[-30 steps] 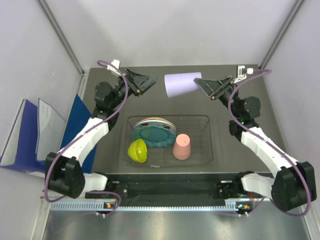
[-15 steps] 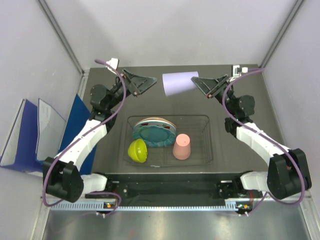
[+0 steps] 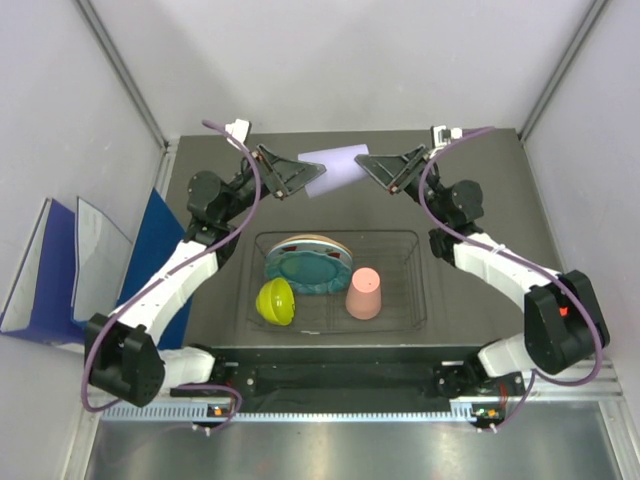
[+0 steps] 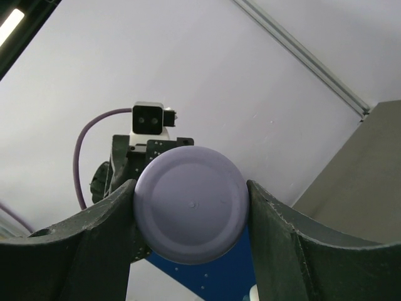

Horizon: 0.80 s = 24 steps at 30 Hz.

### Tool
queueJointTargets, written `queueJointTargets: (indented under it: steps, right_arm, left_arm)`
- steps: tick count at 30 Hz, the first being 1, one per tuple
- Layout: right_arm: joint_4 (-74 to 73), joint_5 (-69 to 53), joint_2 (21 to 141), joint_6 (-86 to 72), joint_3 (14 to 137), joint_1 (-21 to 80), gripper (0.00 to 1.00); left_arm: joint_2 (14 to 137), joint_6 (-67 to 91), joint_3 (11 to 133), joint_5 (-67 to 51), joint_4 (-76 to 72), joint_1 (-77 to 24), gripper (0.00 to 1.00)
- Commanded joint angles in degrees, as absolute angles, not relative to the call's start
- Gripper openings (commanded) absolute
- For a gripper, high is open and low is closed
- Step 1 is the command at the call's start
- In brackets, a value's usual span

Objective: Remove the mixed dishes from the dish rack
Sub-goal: Pick up the cup from the dish rack, then place the cup at the center of the board.

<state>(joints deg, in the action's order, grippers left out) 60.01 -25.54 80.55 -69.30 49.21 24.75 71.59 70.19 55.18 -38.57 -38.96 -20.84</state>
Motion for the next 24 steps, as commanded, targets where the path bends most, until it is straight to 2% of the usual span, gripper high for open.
queueJointTargets:
  steps: [1, 3, 4, 6, 7, 8, 10, 12, 13, 14, 16, 17, 19, 20, 24]
  right_arm:
    - [63.28, -25.05, 80.77, -68.29, 51.77, 25.58, 0.00]
    - [62.67, -24.96, 80.16, -67.85, 51.24, 25.66, 0.00]
    - [61.71, -24.96, 79.98, -67.50, 51.07, 25.66, 0.03]
    - [60.74, -25.05, 79.46, -66.54, 51.06, 25.58, 0.19]
    - [59.51, -25.14, 79.19, -66.19, 51.06, 25.66, 0.26]
    - [58.81, -25.14, 78.93, -65.31, 50.98, 25.66, 0.42]
    - [55.49, -25.05, 77.79, -64.08, 51.06, 25.58, 0.60]
    - [50.92, -23.47, 75.60, -60.66, 51.33, 25.58, 0.95]
    - [43.58, -22.34, 74.63, -58.90, 51.68, 25.58, 1.00]
    - [38.55, -18.58, 72.70, -54.19, 53.25, 25.58, 0.99]
    - [22.95, -13.39, 71.02, -48.98, 55.62, 25.84, 1.00]
    - [18.59, -7.96, 69.80, -44.08, 57.90, 26.10, 1.00]
    - [8.76, -2.40, 68.82, -38.44, 60.10, 27.15, 1.00]
    - [6.09, 3.98, 67.86, -36.84, 60.64, 27.68, 1.00]
    - [-4.99, 18.87, 66.97, -31.38, 63.19, 32.15, 1.00]
  left_arm:
    - [68.73, 67.15, 56.16, -39.55, -39.12, -21.01, 0.44]
    - [68.29, 65.75, 56.51, -39.20, -37.80, -21.01, 0.31]
    - [68.20, 65.39, 56.60, -39.20, -36.84, -21.09, 0.15]
    - [68.29, 64.60, 57.04, -39.02, -35.86, -20.92, 0.02]
    - [68.29, 64.43, 57.13, -38.76, -35.16, -21.00, 0.00]
    - [68.29, 63.90, 57.30, -38.41, -34.81, -21.01, 0.00]
    - [68.12, 62.67, 58.27, -37.19, -33.06, -20.92, 0.00]
    - [68.03, 58.20, 61.85, -35.08, -25.61, -20.74, 0.00]
    - [68.29, 56.01, 63.70, -31.41, -21.75, -20.74, 0.00]
    - [68.55, 51.20, 68.59, -28.24, -11.96, -20.66, 0.00]
    - [71.18, 46.95, 74.41, -21.74, -2.60, -20.39, 0.00]
    - [72.67, 43.80, 80.53, -13.27, 7.46, -20.22, 0.00]
    - [77.94, 41.50, 86.72, -4.09, 15.60, -19.87, 0.00]
    - [82.66, 40.18, 93.19, 5.53, 19.39, -19.69, 0.00]
    - [97.88, 36.04, 111.14, 25.28, 40.01, -18.64, 0.00]
